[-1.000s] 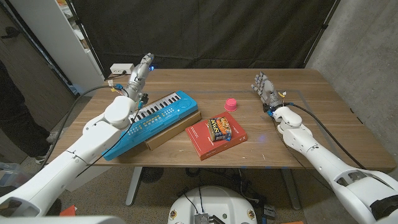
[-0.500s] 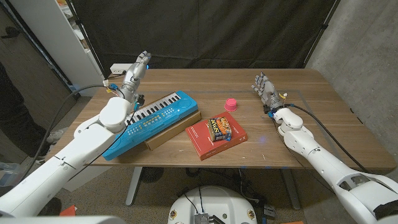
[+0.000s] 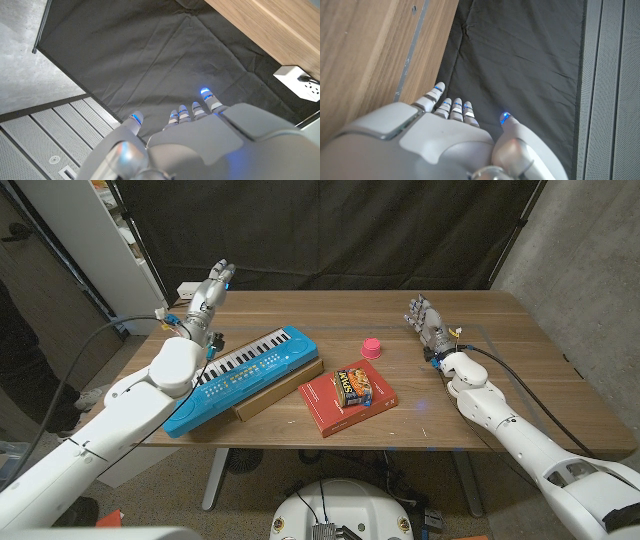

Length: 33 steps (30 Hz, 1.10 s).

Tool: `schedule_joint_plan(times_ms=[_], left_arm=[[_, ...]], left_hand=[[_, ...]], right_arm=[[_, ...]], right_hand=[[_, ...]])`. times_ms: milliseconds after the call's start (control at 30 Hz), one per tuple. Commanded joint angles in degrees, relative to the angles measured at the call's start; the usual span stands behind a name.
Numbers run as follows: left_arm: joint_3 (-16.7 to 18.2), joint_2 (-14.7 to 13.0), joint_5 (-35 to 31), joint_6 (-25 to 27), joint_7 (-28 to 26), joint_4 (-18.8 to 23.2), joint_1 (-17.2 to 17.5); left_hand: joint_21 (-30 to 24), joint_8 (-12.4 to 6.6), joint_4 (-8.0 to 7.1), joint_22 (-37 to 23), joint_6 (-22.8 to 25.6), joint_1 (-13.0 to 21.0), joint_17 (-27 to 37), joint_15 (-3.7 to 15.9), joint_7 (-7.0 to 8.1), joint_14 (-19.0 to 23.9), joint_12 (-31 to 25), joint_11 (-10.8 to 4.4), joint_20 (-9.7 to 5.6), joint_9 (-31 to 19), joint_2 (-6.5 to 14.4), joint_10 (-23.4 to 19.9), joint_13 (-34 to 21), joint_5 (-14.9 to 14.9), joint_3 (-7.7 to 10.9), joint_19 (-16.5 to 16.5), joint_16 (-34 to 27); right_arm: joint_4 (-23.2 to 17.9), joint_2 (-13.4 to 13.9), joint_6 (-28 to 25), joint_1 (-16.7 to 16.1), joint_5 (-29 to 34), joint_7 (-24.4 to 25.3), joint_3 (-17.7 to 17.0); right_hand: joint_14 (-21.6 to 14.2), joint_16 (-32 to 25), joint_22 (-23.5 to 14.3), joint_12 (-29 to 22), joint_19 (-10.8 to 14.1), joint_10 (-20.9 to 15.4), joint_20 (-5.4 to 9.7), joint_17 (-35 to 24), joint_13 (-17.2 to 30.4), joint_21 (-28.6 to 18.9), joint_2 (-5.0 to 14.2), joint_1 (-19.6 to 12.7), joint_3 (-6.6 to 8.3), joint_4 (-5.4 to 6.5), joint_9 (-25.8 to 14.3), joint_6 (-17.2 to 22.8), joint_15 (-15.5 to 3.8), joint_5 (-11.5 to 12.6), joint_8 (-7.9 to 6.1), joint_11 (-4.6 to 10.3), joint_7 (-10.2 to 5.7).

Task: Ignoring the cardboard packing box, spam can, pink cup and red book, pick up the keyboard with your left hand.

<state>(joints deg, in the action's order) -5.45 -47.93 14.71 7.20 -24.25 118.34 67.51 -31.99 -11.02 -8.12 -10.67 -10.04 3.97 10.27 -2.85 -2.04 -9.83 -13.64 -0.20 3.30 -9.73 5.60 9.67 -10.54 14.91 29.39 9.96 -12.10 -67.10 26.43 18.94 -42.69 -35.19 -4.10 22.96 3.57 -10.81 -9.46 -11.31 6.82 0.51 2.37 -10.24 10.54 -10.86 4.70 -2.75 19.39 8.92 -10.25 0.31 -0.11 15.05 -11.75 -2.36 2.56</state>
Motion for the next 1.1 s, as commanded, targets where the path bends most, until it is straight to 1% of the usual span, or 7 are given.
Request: schedule_joint_plan(times_ms=[33,167,200,300,500,667,1100], left_arm=[[4.0,-1.0,-2.3,4.2,-0.9,3.6,3.3],[5.1,-1.2,-3.1,6.2,-1.1,4.9,4.0],[5.3,-1.1,-3.2,6.8,-1.1,5.2,4.1],[6.0,-1.2,-3.3,8.3,-0.9,5.9,4.4],[7.4,-0.8,-3.7,9.6,-0.7,6.8,5.4],[8.7,-0.2,-3.5,10.5,-0.4,7.3,6.1],[14.1,-0.1,-0.2,17.0,2.8,10.3,9.0]], left_hand=[[-0.3,-0.24,0.56,0.0,-3.0,0.8,0.1,-0.02,-0.43,-2.6,-0.3,0.95,-0.87,-0.2,1.3,1.4,-0.2,0.3,0.05,3.3,0.0],[-0.3,-0.32,0.70,0.0,-2.3,1.0,0.1,-0.07,-0.95,-1.9,-0.3,1.69,-1.79,-0.3,1.3,0.7,-0.2,0.3,0.05,2.8,0.0],[-0.3,-0.35,0.79,0.0,-1.9,1.1,0.1,-0.13,-1.18,-1.6,-0.4,2.66,-1.68,-0.3,1.3,0.2,-0.3,0.3,0.06,2.6,0.0],[-0.3,-0.49,1.08,0.1,-1.0,1.4,0.1,-0.34,-1.43,-0.7,-0.7,3.54,-1.20,-0.3,0.9,-1.0,-0.3,0.2,-0.03,2.1,-0.1],[-0.3,-0.61,1.79,0.1,0.2,1.9,0.0,-0.58,-1.47,0.7,-0.8,3.81,-0.15,-0.3,0.2,-2.0,-0.4,-0.2,-0.18,1.2,-0.2],[-0.3,-0.57,2.75,0.1,1.5,2.6,0.0,-0.68,-1.28,2.3,-0.8,1.09,0.43,-0.4,-0.5,-3.1,-0.5,-0.7,-0.36,0.0,-0.1],[-0.1,-0.37,3.47,0.2,1.7,3.1,0.0,-0.86,-1.46,2.4,-0.6,1.23,0.79,-0.4,-1.1,-3.3,-0.5,-1.2,-0.49,-0.4,0.2]], right_arm=[[0.0,-0.2,-0.4,0.8,0.5,-0.2,0.7],[0.0,-0.2,-0.6,1.0,0.6,-0.2,0.8],[0.0,-0.3,-0.7,1.0,0.7,-0.2,0.9],[0.0,-0.3,-0.8,1.1,0.7,-0.2,1.0],[-0.3,-0.1,-1.1,1.0,0.9,0.0,1.1],[-0.3,-0.1,-1.2,1.1,1.1,0.1,1.2],[-1.4,0.2,-1.9,0.8,1.4,0.5,1.4]], right_hand=[[-0.1,-0.3,-0.2,-0.2,0.5,-0.4,1.46,-0.1,0.1,-0.3,2.54,-0.1,0.01,-0.45,-0.3,0.5,-0.05,0.4,0.02,0.02,0.19],[-0.1,-0.3,-0.2,-0.2,0.5,-0.4,1.45,-0.1,0.1,-0.3,2.54,-0.1,0.01,-0.45,-0.3,0.6,-0.09,0.4,0.03,0.02,0.14],[-0.1,-0.2,-0.2,-0.2,0.5,-0.4,1.47,-0.1,0.1,-0.3,2.54,-0.1,0.01,-0.45,-0.3,0.6,-0.08,0.4,0.05,0.02,0.12],[-0.1,-0.2,-0.2,-0.1,0.5,-0.5,1.49,-0.1,0.1,-0.3,2.54,-0.1,0.01,-0.46,-0.3,0.6,-0.11,0.4,0.07,-0.02,0.11],[-0.2,-0.2,-0.2,-0.1,0.5,-0.5,1.44,-0.1,0.1,-0.3,2.52,-0.1,0.01,-0.46,-0.3,0.6,-0.01,0.4,0.11,0.00,0.19],[-0.2,-0.2,-0.2,-0.1,0.5,-0.5,1.41,-0.1,0.1,-0.2,2.49,-0.1,0.00,-0.48,-0.3,0.7,0.05,0.4,0.16,-0.04,0.23],[-0.2,-0.1,-0.2,0.0,0.5,-0.6,1.41,-0.1,0.1,-0.2,2.41,-0.1,-0.02,-0.51,-0.3,0.7,0.13,0.5,0.26,-0.04,0.28]])
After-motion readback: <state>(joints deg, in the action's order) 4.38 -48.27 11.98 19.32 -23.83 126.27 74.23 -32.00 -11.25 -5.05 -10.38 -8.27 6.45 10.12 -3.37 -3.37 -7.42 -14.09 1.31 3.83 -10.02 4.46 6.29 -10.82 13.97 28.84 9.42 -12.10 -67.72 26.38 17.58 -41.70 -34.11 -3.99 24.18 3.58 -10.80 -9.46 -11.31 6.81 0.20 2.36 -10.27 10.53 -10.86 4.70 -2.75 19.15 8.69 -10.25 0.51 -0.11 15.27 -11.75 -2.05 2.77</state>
